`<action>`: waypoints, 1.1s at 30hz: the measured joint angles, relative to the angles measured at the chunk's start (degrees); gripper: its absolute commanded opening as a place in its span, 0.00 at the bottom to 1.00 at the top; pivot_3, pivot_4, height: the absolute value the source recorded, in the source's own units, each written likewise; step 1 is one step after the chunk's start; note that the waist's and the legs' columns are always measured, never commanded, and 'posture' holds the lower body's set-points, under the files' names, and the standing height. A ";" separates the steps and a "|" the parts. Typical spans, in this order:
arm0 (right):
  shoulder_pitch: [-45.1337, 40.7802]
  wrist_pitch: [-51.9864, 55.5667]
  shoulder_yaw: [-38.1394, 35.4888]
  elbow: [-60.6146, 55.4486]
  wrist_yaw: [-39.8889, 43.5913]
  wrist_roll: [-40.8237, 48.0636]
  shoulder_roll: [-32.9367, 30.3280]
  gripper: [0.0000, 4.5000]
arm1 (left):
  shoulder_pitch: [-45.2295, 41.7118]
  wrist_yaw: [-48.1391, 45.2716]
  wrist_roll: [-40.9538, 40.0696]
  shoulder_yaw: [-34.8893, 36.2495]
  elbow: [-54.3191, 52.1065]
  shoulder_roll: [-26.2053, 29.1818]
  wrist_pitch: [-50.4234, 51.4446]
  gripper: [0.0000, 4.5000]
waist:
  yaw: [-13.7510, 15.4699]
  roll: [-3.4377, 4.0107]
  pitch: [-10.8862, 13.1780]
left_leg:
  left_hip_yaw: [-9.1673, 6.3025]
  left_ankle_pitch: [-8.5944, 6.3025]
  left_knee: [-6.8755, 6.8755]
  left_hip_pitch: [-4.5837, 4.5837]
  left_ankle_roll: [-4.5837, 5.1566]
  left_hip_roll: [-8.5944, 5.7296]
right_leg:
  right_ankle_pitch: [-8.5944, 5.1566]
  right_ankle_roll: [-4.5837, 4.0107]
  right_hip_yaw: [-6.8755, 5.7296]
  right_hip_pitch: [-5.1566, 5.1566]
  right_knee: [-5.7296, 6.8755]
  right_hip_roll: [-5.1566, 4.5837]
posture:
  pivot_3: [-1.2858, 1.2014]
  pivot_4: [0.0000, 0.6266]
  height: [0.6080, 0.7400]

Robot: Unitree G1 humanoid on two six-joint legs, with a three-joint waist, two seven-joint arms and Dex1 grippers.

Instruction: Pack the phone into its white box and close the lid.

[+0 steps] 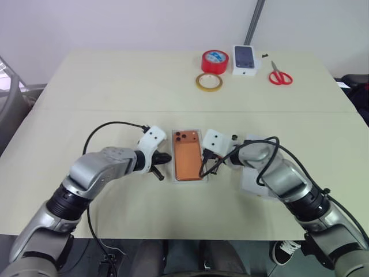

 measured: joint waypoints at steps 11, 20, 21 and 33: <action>11.26 6.90 -7.75 -12.00 2.29 0.42 -13.26 0.00 | -7.82 -7.20 9.87 -5.57 10.41 -16.29 0.19 0.01 | 1.35 0.02 0.00 | -0.06 -0.26 0.48 -0.10 0.45 -0.09 | -0.01 0.03 -0.04 0.21 -0.02 -0.06 | 0.52 0.24 1.00; 20.26 9.92 -15.71 -16.92 2.26 1.84 -18.17 0.00 | -8.93 -12.30 13.63 -7.64 13.56 -23.05 -0.13 0.01 | 0.98 0.06 -0.02 | -0.07 -0.28 0.51 -0.08 0.48 -0.04 | -0.02 0.05 -0.03 0.23 -0.01 0.00 | 0.52 0.24 1.00; 20.60 9.98 -16.13 -16.99 2.21 1.99 -18.18 0.00 | -8.92 -12.65 13.68 -7.66 13.57 -23.16 -0.10 0.01 | 0.97 0.07 -0.02 | -0.07 -0.28 0.50 -0.08 0.48 -0.03 | -0.02 0.05 -0.03 0.23 -0.01 0.01 | 0.52 0.24 1.00; 23.51 8.72 -24.89 -17.93 4.20 6.58 -20.71 0.06 | -6.94 -14.32 14.42 -3.63 12.88 -21.50 0.18 0.00 | 0.96 0.11 0.01 | -0.07 -0.28 0.50 -0.08 0.48 -0.02 | -0.02 0.05 -0.02 0.22 0.01 0.01 | 0.52 0.24 1.00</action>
